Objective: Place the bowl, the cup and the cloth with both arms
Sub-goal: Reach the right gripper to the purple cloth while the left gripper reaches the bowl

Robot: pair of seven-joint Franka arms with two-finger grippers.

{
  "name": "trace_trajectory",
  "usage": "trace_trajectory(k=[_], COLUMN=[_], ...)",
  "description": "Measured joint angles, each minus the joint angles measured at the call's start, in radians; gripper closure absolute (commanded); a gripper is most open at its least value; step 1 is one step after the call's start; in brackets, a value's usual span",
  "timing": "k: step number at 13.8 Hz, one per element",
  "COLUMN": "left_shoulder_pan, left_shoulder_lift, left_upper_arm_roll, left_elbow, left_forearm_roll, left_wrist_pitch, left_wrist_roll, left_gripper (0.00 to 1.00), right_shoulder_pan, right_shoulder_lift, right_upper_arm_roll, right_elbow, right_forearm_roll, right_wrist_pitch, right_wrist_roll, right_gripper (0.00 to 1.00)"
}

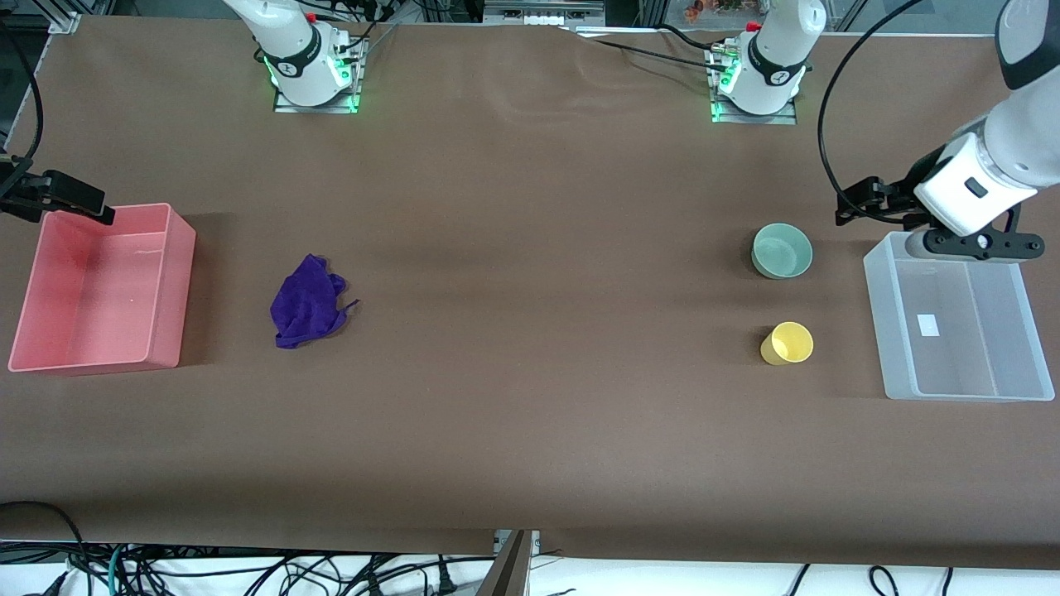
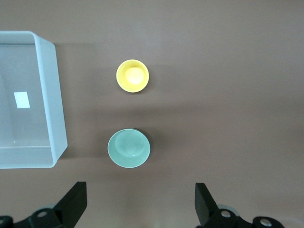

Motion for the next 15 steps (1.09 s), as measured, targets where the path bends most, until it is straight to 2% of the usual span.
trace_trajectory(k=[5,8,10,12,15], left_shoulder_pan=[0.046,0.046,0.044,0.044,0.044], left_shoulder_lift=[0.060,0.101,0.122,0.131,0.137], left_upper_arm_roll=[0.002,-0.005,-0.011,-0.013,-0.013], left_elbow=[-0.008,-0.028,-0.057,-0.131,-0.284], left_forearm_roll=[0.005,0.060,0.072,0.075,0.090], left_wrist_pitch=[-0.101,-0.080,-0.021,0.088,0.292], left_wrist_roll=[0.007,0.010,0.011,0.026,0.092], left_gripper=[0.00,0.00,0.00,0.00,0.00], right_shoulder_pan=[0.002,0.005,0.009,0.022,0.038], right_shoulder_lift=[0.004,0.010,0.025,0.054,0.131], right_upper_arm_roll=[0.003,0.039,0.070,0.081,0.083], right_elbow=[-0.013,-0.124,-0.239,-0.351,-0.417], right_forearm_roll=[0.000,0.000,0.000,0.000,0.001], right_wrist_pitch=[0.026,0.153,0.300,0.440,0.539], right_wrist_roll=[0.000,-0.001,-0.001,-0.001,-0.001], right_gripper=[0.00,0.00,0.00,0.00,0.00])
